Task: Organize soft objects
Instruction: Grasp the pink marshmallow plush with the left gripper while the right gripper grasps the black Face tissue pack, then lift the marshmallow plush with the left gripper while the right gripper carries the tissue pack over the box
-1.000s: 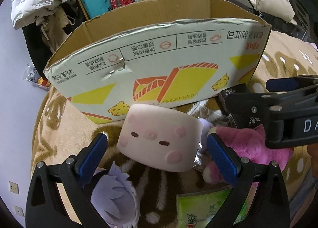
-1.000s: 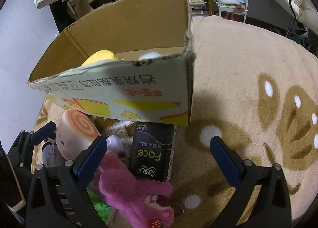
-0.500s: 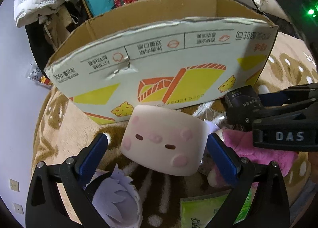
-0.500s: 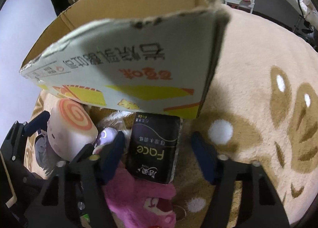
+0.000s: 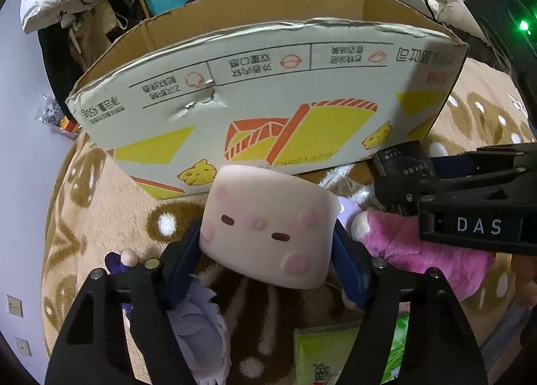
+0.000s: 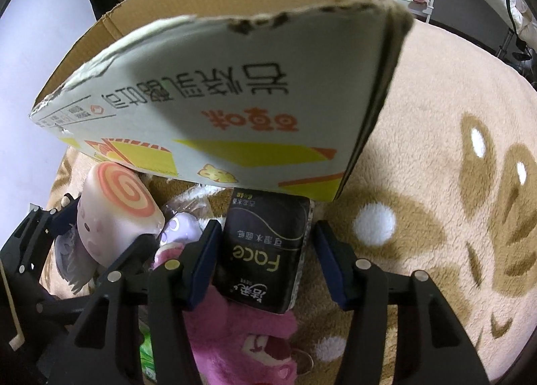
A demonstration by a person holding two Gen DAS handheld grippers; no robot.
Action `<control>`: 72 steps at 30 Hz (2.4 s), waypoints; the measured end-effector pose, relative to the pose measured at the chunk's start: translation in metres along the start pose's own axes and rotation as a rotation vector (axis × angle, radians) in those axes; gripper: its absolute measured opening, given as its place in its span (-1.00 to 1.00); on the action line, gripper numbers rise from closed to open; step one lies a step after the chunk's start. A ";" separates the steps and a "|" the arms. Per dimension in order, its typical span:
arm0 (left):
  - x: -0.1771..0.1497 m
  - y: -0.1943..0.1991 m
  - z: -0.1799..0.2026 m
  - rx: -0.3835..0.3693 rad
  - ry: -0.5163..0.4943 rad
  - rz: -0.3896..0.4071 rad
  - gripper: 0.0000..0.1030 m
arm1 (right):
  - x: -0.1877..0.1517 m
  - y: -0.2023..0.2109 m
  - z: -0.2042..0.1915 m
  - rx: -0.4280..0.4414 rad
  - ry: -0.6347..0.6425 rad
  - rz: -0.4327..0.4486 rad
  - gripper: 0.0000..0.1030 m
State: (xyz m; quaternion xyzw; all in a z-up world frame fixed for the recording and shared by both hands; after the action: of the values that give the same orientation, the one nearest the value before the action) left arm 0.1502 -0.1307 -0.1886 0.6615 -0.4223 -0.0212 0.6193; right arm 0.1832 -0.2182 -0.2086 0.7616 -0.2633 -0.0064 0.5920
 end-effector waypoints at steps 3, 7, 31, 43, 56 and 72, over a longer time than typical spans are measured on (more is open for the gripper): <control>-0.002 0.001 -0.005 -0.004 0.022 0.001 0.29 | -0.003 0.002 -0.001 -0.002 -0.001 0.004 0.12; -0.002 0.002 -0.007 -0.001 0.043 0.001 0.19 | -0.005 0.002 -0.003 -0.001 -0.001 0.007 0.06; -0.003 0.024 -0.015 0.023 0.092 0.048 0.03 | -0.009 0.041 -0.003 0.098 0.011 0.093 0.01; 0.006 0.077 -0.024 0.120 0.098 0.188 0.03 | -0.019 0.088 -0.022 0.183 0.071 0.228 0.01; 0.018 0.137 -0.049 0.254 0.151 0.387 0.03 | -0.012 0.151 -0.041 0.211 0.154 0.543 0.01; 0.041 0.147 -0.064 0.306 0.140 0.526 0.04 | 0.010 0.172 -0.053 0.137 0.170 0.751 0.01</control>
State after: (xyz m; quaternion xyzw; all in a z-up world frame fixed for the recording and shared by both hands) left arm 0.1337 -0.0850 -0.0297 0.6152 -0.5336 0.2491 0.5242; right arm 0.1409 -0.2020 -0.0341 0.6478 -0.4735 0.2916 0.5207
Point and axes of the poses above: each gripper's, at about its wrist camera, not at the fingertips, and y roughly against the way its jaws point, z to its right, x to its top, the point moved 5 cm from there along -y, roughly the way its jaws point, and after that the axes turned 13 degrees about -y, right-handed, at the moved point
